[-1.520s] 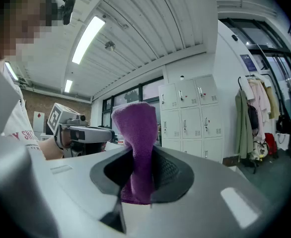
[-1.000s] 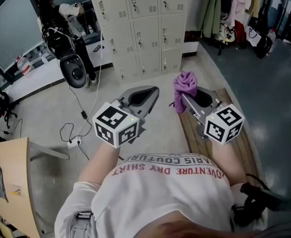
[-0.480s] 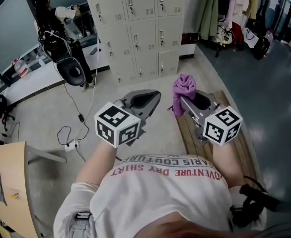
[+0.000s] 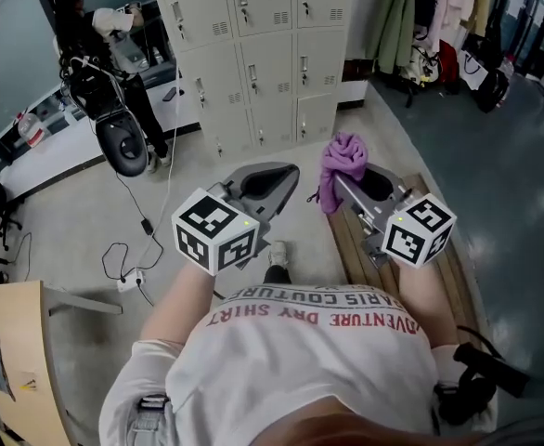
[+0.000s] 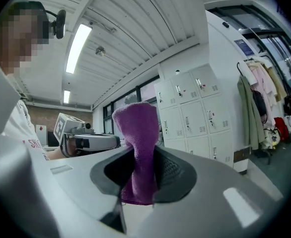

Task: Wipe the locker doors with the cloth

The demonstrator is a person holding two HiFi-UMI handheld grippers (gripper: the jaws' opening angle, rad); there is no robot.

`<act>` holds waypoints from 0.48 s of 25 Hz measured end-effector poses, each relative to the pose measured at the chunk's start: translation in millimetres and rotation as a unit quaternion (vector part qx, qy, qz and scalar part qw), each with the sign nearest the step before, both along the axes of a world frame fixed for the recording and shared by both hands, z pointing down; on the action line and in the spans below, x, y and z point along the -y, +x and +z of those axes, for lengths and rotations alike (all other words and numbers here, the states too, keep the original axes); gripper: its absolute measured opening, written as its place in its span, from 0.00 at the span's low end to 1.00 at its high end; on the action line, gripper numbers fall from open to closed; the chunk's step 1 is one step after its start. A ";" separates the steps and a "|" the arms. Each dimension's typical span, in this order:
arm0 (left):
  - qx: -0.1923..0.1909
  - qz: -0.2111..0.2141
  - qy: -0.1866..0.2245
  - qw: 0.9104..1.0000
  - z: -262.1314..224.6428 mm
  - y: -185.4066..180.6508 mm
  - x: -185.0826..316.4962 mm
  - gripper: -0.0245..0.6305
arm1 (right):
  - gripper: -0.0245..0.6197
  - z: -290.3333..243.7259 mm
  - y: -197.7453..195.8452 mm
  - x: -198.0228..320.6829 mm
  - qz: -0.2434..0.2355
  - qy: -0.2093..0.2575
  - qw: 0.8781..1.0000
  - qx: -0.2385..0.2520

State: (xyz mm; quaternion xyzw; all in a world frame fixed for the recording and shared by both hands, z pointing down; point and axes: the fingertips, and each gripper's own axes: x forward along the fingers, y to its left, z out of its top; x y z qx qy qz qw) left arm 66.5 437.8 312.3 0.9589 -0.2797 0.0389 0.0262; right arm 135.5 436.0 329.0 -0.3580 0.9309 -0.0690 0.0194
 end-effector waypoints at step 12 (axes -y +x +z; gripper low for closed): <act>-0.012 -0.008 0.008 1.000 -2.0 -71.5 302.1 0.04 | 0.16 0.8 -57.1 306.1 0.032 0.000 0.999 -0.027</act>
